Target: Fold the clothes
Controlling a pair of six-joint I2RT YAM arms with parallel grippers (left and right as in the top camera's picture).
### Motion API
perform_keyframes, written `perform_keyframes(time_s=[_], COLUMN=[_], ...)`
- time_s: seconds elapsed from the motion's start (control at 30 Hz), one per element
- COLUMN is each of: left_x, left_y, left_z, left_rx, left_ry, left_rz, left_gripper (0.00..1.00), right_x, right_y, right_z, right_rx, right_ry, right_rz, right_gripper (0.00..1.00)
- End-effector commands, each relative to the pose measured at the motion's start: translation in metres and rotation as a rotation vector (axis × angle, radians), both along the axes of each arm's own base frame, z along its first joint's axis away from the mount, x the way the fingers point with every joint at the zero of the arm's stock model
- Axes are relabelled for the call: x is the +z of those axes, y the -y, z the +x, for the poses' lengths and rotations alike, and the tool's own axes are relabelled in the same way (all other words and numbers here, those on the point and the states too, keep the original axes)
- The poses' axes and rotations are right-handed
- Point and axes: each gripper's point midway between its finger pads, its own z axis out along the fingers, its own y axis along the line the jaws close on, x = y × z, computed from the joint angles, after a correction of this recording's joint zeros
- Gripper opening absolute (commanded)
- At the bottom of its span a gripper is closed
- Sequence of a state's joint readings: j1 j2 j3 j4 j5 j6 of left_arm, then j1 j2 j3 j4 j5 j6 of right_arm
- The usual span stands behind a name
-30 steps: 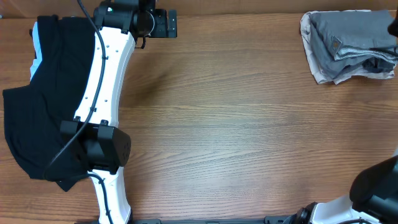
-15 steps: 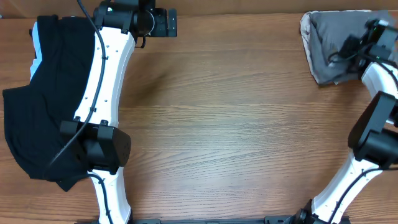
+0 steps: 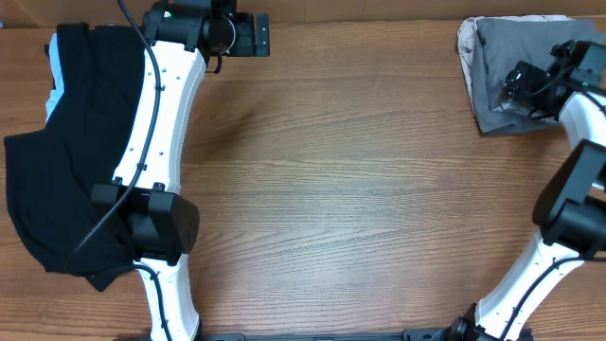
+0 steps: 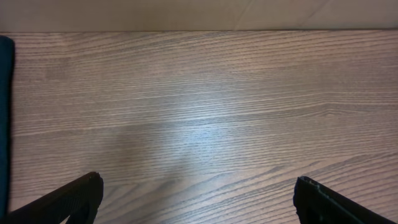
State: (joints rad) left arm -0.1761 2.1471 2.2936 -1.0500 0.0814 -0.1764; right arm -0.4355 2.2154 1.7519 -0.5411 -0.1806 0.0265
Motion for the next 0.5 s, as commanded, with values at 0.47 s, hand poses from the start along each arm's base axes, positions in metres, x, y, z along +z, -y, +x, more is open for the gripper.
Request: perform_keyframes(time_s=[0.47], left_x=[-0.001], left_y=[-0.002], left_z=[0.003], left_rx=[-0.01], left_ry=[0.006], left_rz=[0.014], left_gripper=[1.0], right_x=[0.396], right_y=[-0.122], right_z=[-0.181], right_rx=[0.159], right_ry=[0.474], right_rz=[-0.059], right_gripper=[1.0])
